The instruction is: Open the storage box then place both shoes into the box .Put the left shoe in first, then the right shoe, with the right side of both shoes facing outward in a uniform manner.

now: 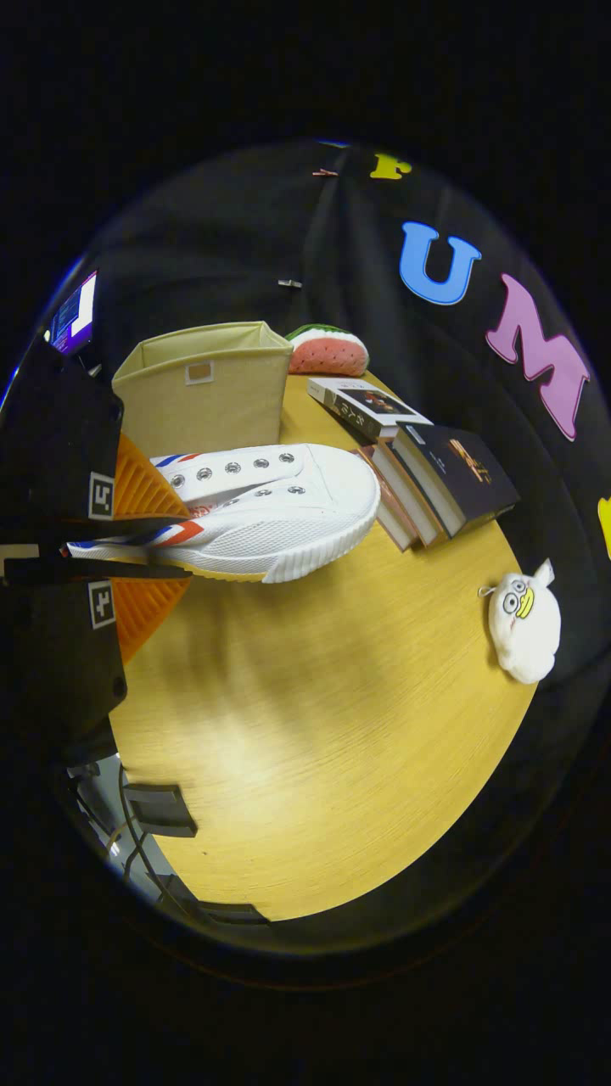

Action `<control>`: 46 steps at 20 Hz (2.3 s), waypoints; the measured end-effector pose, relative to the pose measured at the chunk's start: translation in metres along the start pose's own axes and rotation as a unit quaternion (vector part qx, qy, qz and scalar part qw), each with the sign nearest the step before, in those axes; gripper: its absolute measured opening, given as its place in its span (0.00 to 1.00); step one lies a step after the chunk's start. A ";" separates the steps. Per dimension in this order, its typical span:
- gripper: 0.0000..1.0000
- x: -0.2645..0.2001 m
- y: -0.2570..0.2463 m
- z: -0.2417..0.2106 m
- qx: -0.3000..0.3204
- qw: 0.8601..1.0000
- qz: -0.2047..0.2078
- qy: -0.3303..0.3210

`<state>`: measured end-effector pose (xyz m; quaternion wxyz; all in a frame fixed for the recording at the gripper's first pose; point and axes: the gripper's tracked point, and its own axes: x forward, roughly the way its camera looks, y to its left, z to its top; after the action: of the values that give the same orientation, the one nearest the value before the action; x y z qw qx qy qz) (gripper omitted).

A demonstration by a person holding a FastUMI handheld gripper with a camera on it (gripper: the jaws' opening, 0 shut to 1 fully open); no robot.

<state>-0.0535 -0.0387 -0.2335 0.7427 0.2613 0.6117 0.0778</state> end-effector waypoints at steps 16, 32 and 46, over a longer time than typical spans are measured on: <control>0.11 0.041 0.243 -0.069 -0.047 0.997 0.052 -0.016; 0.99 0.023 0.268 -0.038 -0.114 0.986 0.019 -0.122; 0.99 -0.162 0.277 0.058 -0.251 0.870 0.064 -0.420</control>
<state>0.0194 0.1100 0.0473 0.9635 0.1127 0.1837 0.1591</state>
